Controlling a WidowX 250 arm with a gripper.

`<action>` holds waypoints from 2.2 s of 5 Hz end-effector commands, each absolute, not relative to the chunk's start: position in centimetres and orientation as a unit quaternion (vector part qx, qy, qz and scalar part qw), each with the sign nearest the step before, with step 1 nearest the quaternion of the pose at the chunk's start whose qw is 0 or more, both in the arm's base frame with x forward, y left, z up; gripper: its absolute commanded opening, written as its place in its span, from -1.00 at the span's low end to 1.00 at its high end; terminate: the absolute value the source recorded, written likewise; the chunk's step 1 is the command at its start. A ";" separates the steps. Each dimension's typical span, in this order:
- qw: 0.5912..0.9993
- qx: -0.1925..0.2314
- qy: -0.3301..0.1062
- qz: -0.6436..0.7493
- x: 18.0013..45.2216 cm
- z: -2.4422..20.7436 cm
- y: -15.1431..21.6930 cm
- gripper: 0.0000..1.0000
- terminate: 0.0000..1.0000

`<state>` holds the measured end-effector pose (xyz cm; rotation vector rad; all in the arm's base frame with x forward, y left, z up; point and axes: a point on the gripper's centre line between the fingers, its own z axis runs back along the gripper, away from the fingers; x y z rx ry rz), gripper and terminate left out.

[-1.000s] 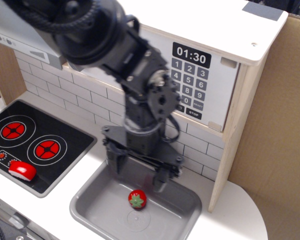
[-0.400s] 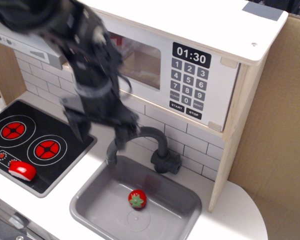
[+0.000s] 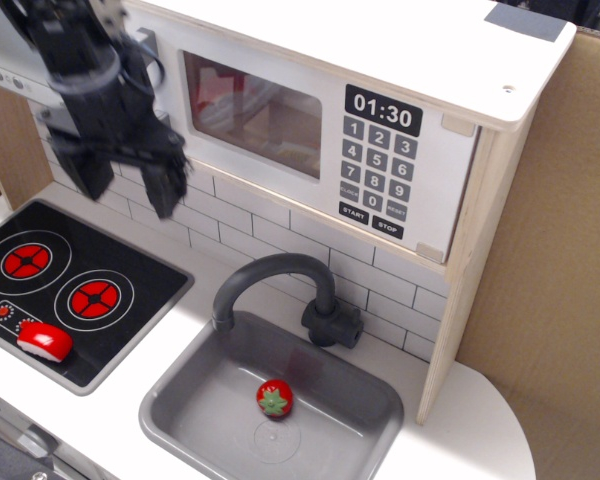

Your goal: Open microwave

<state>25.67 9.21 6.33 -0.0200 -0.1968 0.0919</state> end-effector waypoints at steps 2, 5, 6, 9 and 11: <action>0.985 0.019 -0.159 0.070 30.9 10.3 12.3 1.00 -1.00; 0.980 0.047 -0.155 0.112 31.6 10.6 14.9 1.00 -1.00; 0.982 0.039 -0.151 0.108 32.4 10.6 15.6 1.00 -1.00; 0.989 0.003 -0.144 -0.013 32.3 9.8 15.2 -1.00 -1.00; 0.986 -0.006 -0.161 -0.032 29.9 9.9 14.6 -1.00 -1.00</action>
